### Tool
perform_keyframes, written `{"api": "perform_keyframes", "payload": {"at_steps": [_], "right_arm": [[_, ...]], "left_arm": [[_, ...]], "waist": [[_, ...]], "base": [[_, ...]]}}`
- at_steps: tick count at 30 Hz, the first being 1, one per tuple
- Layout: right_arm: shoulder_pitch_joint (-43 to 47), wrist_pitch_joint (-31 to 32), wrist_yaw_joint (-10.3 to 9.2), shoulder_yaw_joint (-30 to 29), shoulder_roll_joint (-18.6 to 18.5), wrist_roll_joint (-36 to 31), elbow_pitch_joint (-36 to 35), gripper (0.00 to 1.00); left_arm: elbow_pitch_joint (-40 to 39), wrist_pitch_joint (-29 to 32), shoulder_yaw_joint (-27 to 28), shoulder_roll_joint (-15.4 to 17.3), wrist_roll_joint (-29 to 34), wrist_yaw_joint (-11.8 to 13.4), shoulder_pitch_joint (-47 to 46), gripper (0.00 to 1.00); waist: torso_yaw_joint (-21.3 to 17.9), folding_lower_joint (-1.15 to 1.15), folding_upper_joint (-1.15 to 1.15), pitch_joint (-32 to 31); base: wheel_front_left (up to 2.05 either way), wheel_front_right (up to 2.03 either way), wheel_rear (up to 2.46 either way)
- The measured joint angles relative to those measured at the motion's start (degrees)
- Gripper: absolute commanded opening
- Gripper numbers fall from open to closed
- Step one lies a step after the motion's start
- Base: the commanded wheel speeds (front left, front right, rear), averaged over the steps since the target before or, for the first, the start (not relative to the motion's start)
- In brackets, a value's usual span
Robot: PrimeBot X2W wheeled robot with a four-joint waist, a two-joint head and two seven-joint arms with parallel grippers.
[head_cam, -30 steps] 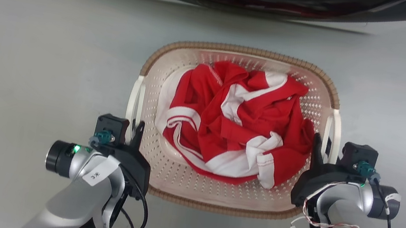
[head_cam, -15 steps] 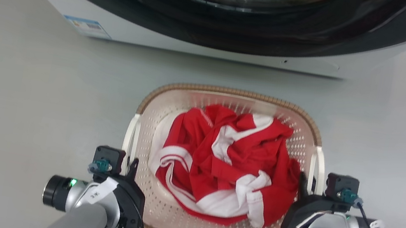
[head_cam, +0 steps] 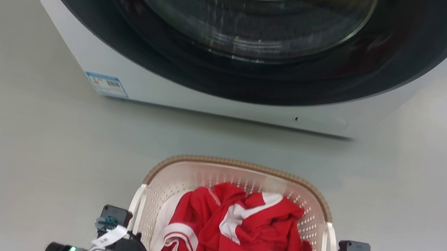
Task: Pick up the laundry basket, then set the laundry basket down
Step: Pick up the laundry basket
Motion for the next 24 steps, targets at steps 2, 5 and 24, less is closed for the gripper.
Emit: {"api": "perform_keyframes", "payload": {"at_steps": [2, 5, 24], "right_arm": [[0.96, 0.71, -0.34, 0.8, 0.02, 1.22, -0.35, 0.0], [2.96, 1.72, -0.4, 2.11, 0.04, 2.56, -0.65, 0.0], [8.12, 5.75, -0.48, 7.76, 0.29, 10.01, -2.26, 0.0]], "left_arm": [[0.38, 0.48, -0.22, 0.0, -0.04, -0.05, 0.82, 0.0], [1.24, 1.35, -0.82, 0.0, -0.27, -0.56, 1.89, 0.0], [5.67, 4.27, -1.41, -0.16, -1.6, -3.57, 6.45, 0.0]], "waist": [[0.01, 0.0, 0.0, -1.58], [0.01, 0.0, 0.0, -3.97], [-0.51, 0.0, 0.0, -15.86]], "base": [[0.0, 0.0, 0.0], [0.0, 0.0, 0.0], [0.0, 0.0, 0.0]]}}
